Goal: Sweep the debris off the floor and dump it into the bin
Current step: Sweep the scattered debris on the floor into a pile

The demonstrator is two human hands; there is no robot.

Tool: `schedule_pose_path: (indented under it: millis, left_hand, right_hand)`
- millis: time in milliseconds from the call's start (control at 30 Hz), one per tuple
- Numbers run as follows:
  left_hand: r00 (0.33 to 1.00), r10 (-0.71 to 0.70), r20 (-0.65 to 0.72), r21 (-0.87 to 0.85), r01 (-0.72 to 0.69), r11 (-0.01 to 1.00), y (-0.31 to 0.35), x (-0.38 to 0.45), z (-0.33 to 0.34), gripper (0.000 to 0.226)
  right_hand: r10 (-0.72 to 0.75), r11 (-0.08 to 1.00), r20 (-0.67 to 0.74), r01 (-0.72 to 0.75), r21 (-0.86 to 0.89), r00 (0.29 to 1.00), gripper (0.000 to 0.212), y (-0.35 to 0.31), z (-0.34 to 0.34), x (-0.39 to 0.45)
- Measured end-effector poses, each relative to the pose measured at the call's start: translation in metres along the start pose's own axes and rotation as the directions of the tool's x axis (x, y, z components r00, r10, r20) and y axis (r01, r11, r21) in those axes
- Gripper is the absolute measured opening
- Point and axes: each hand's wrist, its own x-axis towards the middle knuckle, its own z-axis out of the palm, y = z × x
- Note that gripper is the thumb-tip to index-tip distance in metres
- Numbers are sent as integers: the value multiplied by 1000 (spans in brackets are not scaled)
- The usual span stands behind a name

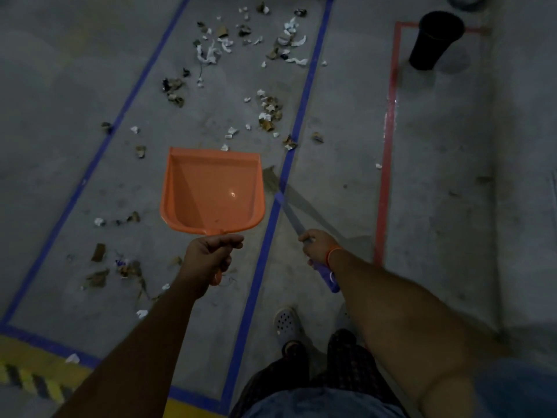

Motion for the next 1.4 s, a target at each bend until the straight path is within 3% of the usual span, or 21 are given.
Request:
schedule_pose_path:
  millis: [167, 533, 633, 767, 900, 967, 1133, 1267, 1400]
  left_hand:
    - [1000, 7, -9, -12, -7, 1000, 7, 1, -8, 32]
    - [994, 20, 110, 28, -23, 999, 43, 58, 39, 27]
    - [991, 21, 135, 20, -24, 1000, 57, 78, 58, 26]
    - [985, 2, 175, 47, -10, 999, 73, 107, 71, 27]
    - [983, 1, 185, 48, -10, 999, 88, 129, 75, 28]
    - [988, 11, 156, 46, -19, 999, 92, 139, 74, 27]
    - [995, -16, 97, 30, 13, 999, 99, 156, 68, 28]
    - [998, -35, 50, 12, 35, 999, 101, 169, 65, 28]
    - [998, -54, 34, 21, 54, 998, 107, 179, 66, 30]
  right_hand:
    - [-42, 997, -37, 45, 65, 998, 31, -8, -10, 0]
    - [52, 993, -423, 0, 121, 904, 26, 2, -117, 7]
    - [94, 992, -496, -37, 123, 863, 12, 6, -145, 29]
    - [174, 985, -456, -147, 94, 873, 7, 43, -177, 97]
    - [196, 976, -306, -154, 154, 932, 28, -17, -178, 78]
    - [202, 973, -327, -151, 173, 923, 24, -27, -172, 91]
    - [120, 993, -256, -112, 45, 959, 24, -64, -156, 124]
    - [63, 998, -91, -60, 36, 994, 25, -91, -150, 141]
    - [-7, 1000, -101, 4, -27, 995, 28, -96, -145, 151]
